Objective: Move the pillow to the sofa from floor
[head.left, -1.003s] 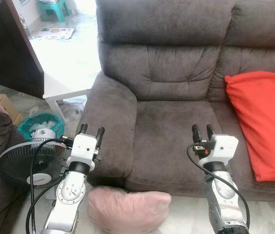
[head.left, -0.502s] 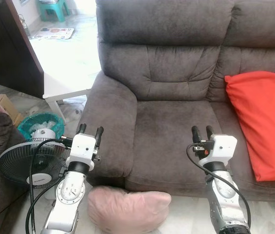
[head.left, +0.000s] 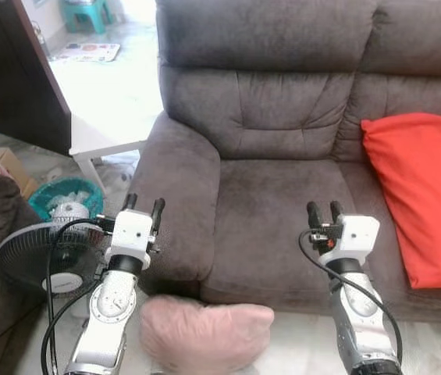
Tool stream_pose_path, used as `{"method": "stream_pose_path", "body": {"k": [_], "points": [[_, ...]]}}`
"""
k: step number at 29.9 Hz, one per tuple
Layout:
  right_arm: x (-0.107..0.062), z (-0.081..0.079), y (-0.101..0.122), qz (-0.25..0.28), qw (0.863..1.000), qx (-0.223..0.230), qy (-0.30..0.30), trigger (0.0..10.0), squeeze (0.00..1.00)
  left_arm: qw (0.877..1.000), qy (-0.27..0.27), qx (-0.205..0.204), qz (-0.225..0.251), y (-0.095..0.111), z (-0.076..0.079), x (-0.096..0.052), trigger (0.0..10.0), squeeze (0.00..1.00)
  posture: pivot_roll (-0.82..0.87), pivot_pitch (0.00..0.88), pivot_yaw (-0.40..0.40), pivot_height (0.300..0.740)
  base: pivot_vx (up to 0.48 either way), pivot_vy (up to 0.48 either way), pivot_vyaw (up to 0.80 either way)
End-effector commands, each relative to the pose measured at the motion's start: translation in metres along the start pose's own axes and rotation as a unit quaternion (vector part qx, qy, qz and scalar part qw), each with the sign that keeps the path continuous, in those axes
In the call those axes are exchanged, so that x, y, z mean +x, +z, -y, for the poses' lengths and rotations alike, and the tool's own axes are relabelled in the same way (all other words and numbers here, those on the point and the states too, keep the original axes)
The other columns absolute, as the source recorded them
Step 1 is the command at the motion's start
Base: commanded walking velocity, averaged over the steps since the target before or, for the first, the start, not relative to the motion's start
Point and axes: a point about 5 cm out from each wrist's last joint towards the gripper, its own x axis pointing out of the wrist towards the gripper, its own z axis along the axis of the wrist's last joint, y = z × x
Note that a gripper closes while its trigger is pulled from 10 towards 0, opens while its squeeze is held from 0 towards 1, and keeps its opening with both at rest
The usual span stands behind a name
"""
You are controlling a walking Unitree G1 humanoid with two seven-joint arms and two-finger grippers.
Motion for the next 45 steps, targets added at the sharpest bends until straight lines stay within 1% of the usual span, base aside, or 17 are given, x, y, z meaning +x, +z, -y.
{"method": "stream_pose_path", "body": {"k": [1,5,24,33,39,45], "points": [[-0.001,-0.001,-0.0014,-0.005,1.0,-0.001,0.003,10.0,0.0,1.0,0.003,-0.004,-0.008,-0.0028,-0.0007,-0.0013,10.0,0.0,0.13,0.084,-0.018,0.66,0.0,0.0,0.0],[-0.0009,-0.0012,0.0001,0.003,1.0,-0.001,0.006,10.0,0.0,1.0,0.005,-0.003,-0.01,-0.0038,-0.0011,-0.0015,10.0,0.0,0.14,0.085,-0.02,0.656,0.0,0.0,0.0],[-0.001,-0.0021,0.0013,0.007,1.0,0.002,0.011,10.0,0.0,1.0,0.007,-0.002,-0.011,-0.0046,-0.0008,-0.001,10.0,0.0,0.14,0.082,-0.022,0.656,0.0,0.0,0.0],[-0.0006,-0.0037,-0.0014,-0.006,1.0,-0.002,0.015,10.0,0.0,1.0,0.006,-0.001,-0.014,-0.0054,-0.001,-0.0007,10.0,0.0,0.13,0.08,-0.02,0.656,0.0,0.0,0.0],[0.0006,-0.005,-0.002,-0.009,1.0,-0.002,0.017,10.0,0.0,1.0,0.006,-0.002,-0.013,-0.0055,-0.001,-0.0001,10.0,0.0,0.13,0.077,-0.018,0.616,0.0,0.0,0.0],[0.0005,-0.0055,-0.0021,-0.01,1.0,-0.002,0.018,10.0,0.0,1.0,0.007,-0.003,-0.013,-0.0055,-0.001,0.0002,10.0,0.0,0.13,0.074,-0.018,0.586,0.0,0.0,0.0]]}}
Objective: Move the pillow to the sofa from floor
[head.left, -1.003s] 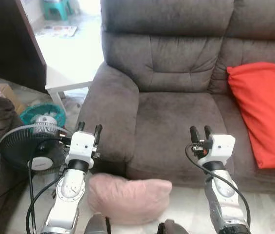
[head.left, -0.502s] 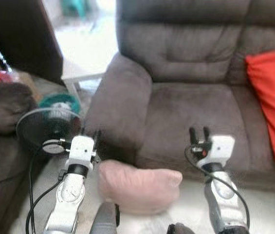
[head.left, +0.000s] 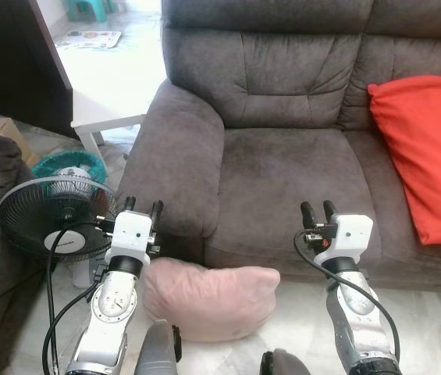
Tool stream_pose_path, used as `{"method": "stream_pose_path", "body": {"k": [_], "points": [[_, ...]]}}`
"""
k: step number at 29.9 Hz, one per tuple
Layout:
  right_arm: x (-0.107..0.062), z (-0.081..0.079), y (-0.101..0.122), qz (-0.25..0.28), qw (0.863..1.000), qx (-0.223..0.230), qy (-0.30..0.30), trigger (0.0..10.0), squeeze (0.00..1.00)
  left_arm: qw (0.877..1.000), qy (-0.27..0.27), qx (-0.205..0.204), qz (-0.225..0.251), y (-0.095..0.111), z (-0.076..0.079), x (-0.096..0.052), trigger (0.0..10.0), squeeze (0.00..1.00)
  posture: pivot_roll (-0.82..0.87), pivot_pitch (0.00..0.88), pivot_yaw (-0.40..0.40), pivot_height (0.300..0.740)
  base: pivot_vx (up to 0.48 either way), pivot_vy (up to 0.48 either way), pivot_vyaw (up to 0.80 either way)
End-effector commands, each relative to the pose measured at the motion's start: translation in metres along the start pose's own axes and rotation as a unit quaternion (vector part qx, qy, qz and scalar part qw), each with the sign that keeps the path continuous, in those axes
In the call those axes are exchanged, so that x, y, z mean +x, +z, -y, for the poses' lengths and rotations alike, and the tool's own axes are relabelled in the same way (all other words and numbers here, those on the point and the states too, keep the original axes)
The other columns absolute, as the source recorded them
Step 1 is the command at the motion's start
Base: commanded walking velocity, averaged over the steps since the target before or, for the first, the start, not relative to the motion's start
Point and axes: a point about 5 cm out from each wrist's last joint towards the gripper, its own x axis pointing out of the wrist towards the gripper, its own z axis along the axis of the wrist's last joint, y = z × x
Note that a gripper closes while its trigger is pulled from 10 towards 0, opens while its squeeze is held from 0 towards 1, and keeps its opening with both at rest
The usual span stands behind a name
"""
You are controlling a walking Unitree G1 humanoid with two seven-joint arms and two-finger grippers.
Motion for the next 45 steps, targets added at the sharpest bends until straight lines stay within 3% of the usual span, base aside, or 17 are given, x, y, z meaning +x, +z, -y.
{"method": "stream_pose_path", "body": {"k": [1,5,27,45], "points": [[-0.001,0.0,-0.0021,-0.008,1.0,-0.001,-0.001,10.0,0.0,1.0,0.002,-0.002,-0.001,-0.0003,-0.0009,-0.0006,10.0,0.0,0.13,0.074,-0.019,0.581,0.0,0.0,0.0],[-0.0016,-0.0004,-0.0022,-0.007,1.0,-0.004,0.001,10.0,0.0,1.0,0.002,-0.002,-0.001,-0.0001,-0.0006,-0.0006,10.0,0.0,0.13,0.077,-0.02,0.551,0.0,0.0,0.0],[-0.0033,-0.0032,-0.0027,-0.003,1.0,-0.012,0.012,10.0,0.0,1.0,0.005,-0.007,-0.006,-0.0012,-0.0011,-0.001,10.0,0.0,0.14,0.083,-0.021,0.551,0.0,0.0,0.0],[-0.0045,-0.0062,-0.0044,-0.005,1.0,-0.014,0.025,10.0,0.0,1.0,0.005,-0.012,-0.013,-0.0034,-0.0017,-0.0011,10.0,0.0,0.14,0.088,-0.019,0.551,0.0,0.0,0.77]]}}
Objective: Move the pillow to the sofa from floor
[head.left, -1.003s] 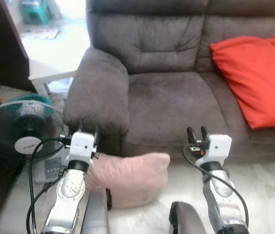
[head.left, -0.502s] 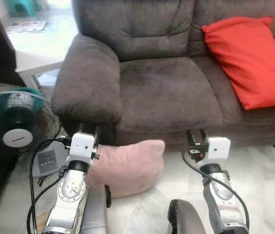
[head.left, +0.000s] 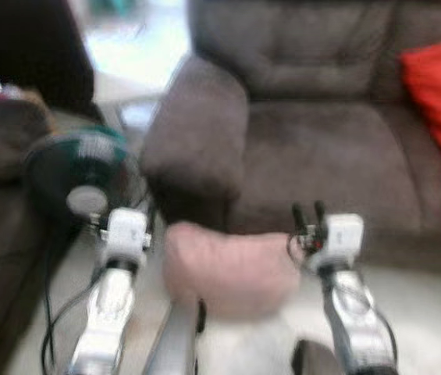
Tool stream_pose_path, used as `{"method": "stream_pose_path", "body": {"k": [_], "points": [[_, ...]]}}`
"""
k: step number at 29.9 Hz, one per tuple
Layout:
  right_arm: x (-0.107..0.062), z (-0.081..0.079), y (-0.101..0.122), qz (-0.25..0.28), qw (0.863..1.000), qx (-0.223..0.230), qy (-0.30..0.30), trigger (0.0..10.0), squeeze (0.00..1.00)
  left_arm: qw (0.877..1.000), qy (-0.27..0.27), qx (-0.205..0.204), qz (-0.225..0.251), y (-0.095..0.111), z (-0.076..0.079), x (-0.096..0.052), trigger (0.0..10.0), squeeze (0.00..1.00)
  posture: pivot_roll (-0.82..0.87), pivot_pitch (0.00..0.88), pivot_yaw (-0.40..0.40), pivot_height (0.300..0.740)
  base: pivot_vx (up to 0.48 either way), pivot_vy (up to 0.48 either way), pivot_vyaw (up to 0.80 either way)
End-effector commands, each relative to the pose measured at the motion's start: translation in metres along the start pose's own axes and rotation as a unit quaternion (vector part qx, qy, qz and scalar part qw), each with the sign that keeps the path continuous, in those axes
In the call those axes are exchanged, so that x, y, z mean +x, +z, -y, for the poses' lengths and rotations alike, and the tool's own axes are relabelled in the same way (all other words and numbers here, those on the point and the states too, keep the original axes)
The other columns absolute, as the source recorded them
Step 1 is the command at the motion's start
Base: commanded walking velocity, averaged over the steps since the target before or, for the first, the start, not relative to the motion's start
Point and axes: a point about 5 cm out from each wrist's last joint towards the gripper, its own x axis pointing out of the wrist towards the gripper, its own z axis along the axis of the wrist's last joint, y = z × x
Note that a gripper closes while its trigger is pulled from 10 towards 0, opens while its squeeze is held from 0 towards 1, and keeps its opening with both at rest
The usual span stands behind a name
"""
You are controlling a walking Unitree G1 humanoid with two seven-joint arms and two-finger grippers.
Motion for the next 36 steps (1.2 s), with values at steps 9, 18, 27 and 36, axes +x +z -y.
{"method": "stream_pose_path", "body": {"k": [9,18,27,36], "points": [[0.0,-0.0021,-0.0026,-0.005,1.0,0.006,0.003,10.0,0.0,1.0,0.006,-0.006,-0.012,-0.003,-0.0047,-0.0002,10.0,0.0,0.14,0.085,-0.02,0.551,0.0,0.0,0.0],[-0.0001,-0.002,-0.0048,-0.012,1.0,0.01,0.004,10.0,0.0,1.0,0.0,-0.009,-0.017,-0.0044,-0.003,-0.0005,10.0,0.0,0.14,0.085,-0.018,0.551,0.0,0.0,0.0],[0.0001,-0.003,-0.0057,-0.012,1.0,0.011,0.004,10.0,0.0,1.0,0.001,-0.004,-0.018,-0.0044,-0.0047,-0.0003,10.0,0.0,0.14,0.084,-0.016,0.551,0.055,0.0,0.0],[0.001,-0.0057,-0.003,-0.007,1.0,-0.009,0.019,10.0,0.0,1.0,0.004,-0.004,-0.019,-0.0045,-0.0059,0.0005,10.0,0.0,0.13,0.084,-0.016,0.551,0.298,0.0,0.3]]}}
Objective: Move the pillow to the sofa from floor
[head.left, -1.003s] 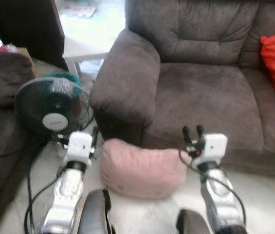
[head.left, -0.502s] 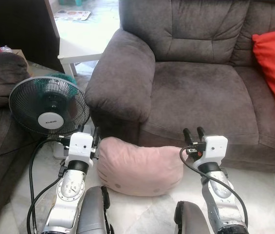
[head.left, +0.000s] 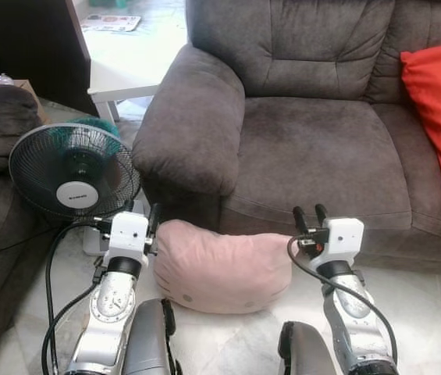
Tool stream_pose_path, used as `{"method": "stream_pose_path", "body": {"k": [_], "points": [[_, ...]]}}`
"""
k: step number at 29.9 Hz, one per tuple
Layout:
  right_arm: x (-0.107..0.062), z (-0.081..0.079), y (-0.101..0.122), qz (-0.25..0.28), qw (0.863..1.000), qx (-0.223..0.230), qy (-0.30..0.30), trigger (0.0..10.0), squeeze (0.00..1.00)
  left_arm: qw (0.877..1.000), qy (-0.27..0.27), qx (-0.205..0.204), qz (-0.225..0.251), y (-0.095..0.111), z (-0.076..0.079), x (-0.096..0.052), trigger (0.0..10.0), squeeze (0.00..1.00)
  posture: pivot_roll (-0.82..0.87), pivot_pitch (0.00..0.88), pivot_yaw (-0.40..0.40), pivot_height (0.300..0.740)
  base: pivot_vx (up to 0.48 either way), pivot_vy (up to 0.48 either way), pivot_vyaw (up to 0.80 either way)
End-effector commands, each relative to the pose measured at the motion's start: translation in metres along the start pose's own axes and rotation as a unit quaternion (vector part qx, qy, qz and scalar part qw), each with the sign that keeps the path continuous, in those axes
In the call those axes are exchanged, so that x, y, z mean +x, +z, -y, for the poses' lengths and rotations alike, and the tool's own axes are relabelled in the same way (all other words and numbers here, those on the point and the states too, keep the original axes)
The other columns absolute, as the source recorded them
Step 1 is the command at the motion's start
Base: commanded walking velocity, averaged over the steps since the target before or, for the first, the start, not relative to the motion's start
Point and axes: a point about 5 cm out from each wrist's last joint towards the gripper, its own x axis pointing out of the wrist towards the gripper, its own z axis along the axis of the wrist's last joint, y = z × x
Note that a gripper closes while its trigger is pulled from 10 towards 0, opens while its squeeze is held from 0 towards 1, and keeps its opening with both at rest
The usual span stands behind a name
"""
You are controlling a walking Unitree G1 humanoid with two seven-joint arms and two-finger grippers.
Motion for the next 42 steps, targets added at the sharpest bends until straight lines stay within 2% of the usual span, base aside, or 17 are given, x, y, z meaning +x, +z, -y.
{"method": "stream_pose_path", "body": {"k": [1,3,16,21,23,26,31,42], "points": [[0.003,-0.008,0.002,0.006,1.0,0.001,0.013,10.0,0.0,1.0,0.008,0.006,-0.009,-0.003,-0.006,-0.001,10.0,0.0,0.13,0.084,-0.016,0.551,0.307,0.0,0.8],[0.002,-0.007,0.001,0.004,1.0,0.014,0.009,10.0,0.0,1.0,0.008,0.006,-0.009,-0.003,-0.006,-0.001,10.0,0.0,0.13,0.084,-0.016,0.551,0.309,0.0,0.4],[0.002,-0.006,0.0,0.004,1.0,0.018,0.003,10.0,0.0,1.0,0.004,0.003,-0.01,-0.003,-0.005,0.0,10.0,0.0,0.14,0.09,-0.017,0.551,0.316,0.0,0.0],[0.002,-0.005,0.0,0.003,1.0,0.019,0.001,10.0,0.0,0.999,-0.046,-0.012,-0.015,-0.005,0.003,-0.002,10.0,0.0,0.14,0.091,-0.017,0.551,0.061,0.0,0.0],[0.002,-0.005,-0.001,0.001,1.0,0.02,-0.001,10.0,0.0,0.993,-0.107,-0.021,-0.055,-0.018,0.015,-0.008,10.0,0.0,0.14,0.09,-0.017,0.551,0.0,0.0,0.0],[0.002,-0.004,-0.002,-0.002,1.0,0.023,-0.006,10.0,0.0,0.988,-0.138,-0.022,-0.065,-0.021,0.019,-0.013,10.0,0.0,0.14,0.091,-0.017,0.551,0.0,0.0,0.0],[0.002,-0.003,-0.003,-0.008,1.0,0.023,-0.008,10.0,0.0,0.986,-0.155,-0.016,-0.059,-0.018,0.022,-0.016,10.0,0.0,0.14,0.093,-0.019,0.551,0.0,0.0,0.0],[0.003,-0.006,-0.002,0.0,1.0,0.022,-0.001,10.0,0.0,0.986,-0.16,-0.008,-0.047,-0.014,0.022,-0.014,10.0,0.0,0.14,0.092,-0.02,0.551,0.0,0.0,-0.57]]}}
